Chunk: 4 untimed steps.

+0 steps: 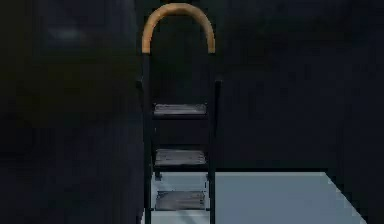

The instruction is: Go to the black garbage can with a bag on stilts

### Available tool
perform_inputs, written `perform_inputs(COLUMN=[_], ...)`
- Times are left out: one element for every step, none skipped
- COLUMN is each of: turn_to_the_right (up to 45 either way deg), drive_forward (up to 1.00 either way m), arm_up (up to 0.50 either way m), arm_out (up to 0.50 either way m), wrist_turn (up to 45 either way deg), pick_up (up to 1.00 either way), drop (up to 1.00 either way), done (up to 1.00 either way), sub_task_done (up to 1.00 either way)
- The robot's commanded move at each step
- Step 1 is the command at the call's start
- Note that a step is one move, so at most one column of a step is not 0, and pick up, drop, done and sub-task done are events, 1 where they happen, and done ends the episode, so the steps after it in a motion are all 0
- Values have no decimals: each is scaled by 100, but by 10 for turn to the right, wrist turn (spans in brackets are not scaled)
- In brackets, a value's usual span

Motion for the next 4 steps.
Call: perform_inputs(turn_to_the_right=[450, 450, 270, 0], drive_forward=[0, 0, 0, 20], arm_up=[0, 0, 0, 0], arm_out=[0, 0, 0, 0], wrist_turn=[0, 0, 0, 0], pick_up=[0, 0, 0, 0], drop=[0, 0, 0, 0], done=[0, 0, 0, 0], sub_task_done=[0, 0, 0, 0])
